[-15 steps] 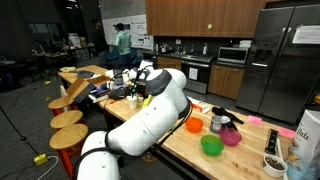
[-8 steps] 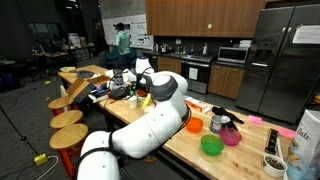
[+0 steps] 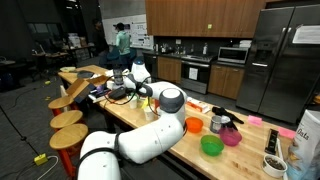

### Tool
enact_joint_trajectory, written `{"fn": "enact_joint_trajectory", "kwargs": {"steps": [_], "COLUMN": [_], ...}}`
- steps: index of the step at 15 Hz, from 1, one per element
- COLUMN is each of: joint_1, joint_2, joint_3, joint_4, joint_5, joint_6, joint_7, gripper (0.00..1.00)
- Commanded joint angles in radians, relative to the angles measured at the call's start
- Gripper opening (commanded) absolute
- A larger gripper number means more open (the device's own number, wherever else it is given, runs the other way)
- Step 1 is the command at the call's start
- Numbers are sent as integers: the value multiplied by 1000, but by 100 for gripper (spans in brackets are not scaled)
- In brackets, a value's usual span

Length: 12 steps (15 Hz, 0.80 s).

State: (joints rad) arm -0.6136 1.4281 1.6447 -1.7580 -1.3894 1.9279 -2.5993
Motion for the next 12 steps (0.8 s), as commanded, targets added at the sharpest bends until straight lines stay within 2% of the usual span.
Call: {"fn": "enact_joint_trajectory", "kwargs": {"steps": [1,2,5,7,9,12], "joint_1": [-2,-8,-4,-2,1,3], "joint_2": [115,40,48,48,48,46], "joint_3": [53,4,2,7,11,18], "joint_4": [-7,-9,20,38,58,77], "joint_5": [-6,74,125,127,120,115], "joint_6": [-70,-22,-52,-66,-85,-80], "joint_7": [0,0,0,0,0,0], "gripper": [100,100,100,73,61,36]}}
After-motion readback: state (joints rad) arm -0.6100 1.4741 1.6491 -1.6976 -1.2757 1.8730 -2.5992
